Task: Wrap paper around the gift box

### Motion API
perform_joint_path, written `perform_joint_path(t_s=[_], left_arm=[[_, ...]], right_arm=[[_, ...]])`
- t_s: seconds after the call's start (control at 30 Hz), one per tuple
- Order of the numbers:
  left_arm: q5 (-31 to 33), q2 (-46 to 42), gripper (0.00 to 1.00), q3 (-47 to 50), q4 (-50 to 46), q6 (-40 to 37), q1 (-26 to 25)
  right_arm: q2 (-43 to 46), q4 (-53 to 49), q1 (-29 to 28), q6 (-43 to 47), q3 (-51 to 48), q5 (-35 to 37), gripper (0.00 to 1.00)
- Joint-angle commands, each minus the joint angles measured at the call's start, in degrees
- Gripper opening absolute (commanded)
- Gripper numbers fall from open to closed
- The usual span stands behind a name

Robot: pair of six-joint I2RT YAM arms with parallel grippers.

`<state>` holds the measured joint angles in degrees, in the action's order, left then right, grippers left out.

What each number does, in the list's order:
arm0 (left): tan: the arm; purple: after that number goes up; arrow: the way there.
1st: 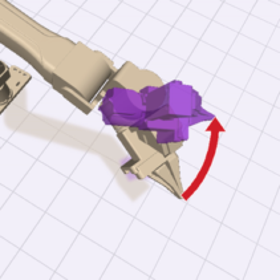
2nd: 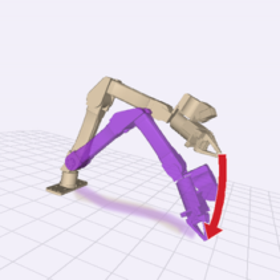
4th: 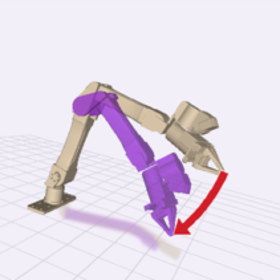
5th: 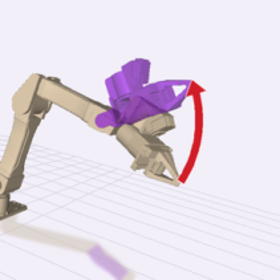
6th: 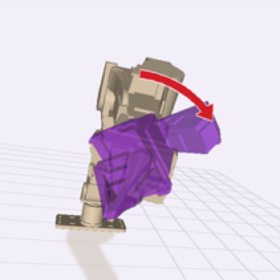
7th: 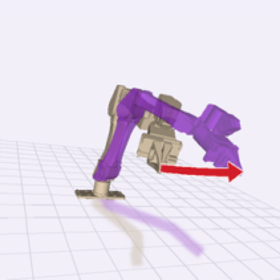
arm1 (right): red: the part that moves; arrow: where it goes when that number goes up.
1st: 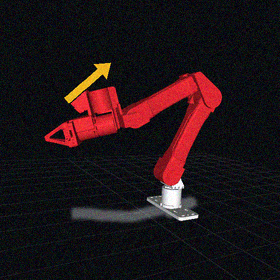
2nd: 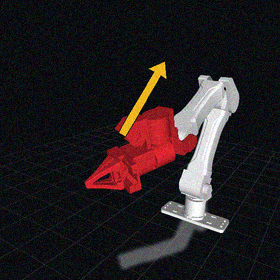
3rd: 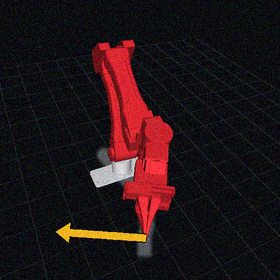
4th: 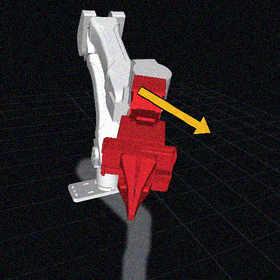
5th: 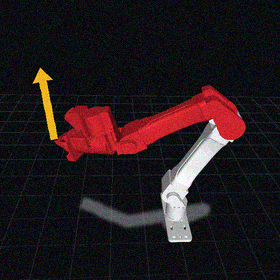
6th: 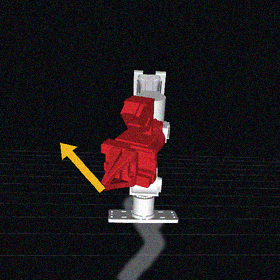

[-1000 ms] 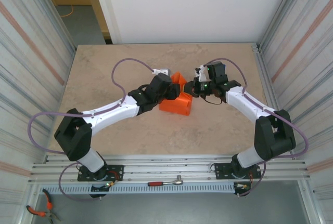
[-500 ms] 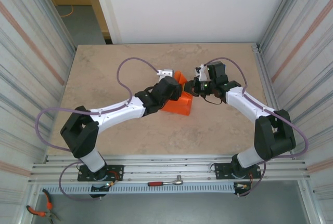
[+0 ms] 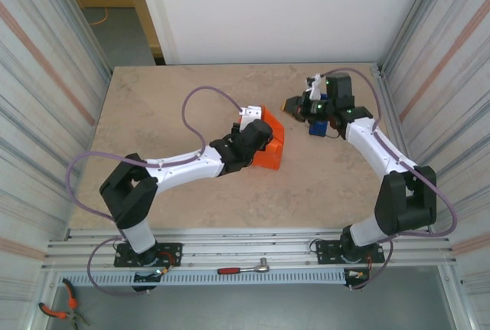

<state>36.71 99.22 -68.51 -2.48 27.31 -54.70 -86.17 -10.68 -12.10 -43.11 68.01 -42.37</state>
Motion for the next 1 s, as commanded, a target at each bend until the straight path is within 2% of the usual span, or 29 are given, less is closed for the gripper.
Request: perform_joint_path(t_s=[0.0,0.3,0.47,0.7,0.97], left_arm=[[-4.9,5.6,0.61,3.2,-8.5,2.3,-0.6],[-4.2,6.0,0.61,3.3,-9.1,2.0,-0.9],[-3.9,6.0,0.61,3.6,-9.3,2.2,-1.1],[-3.9,6.0,0.61,3.6,-9.6,2.5,-1.2],[-3.9,6.3,0.61,3.5,-10.1,2.9,-1.2]], right_arm=[[-5.5,-1.5,0.8,-0.8,4.2,-1.5,0.00],[-21.1,-3.7,-1.9,-0.7,16.5,-3.3,0.00],[-25.7,-5.7,-5.1,0.1,19.0,-5.1,0.00],[-24.2,-5.4,-8.6,0.8,13.7,-5.9,0.00],[-19.3,-3.6,-9.0,0.3,7.7,-5.0,0.00]])
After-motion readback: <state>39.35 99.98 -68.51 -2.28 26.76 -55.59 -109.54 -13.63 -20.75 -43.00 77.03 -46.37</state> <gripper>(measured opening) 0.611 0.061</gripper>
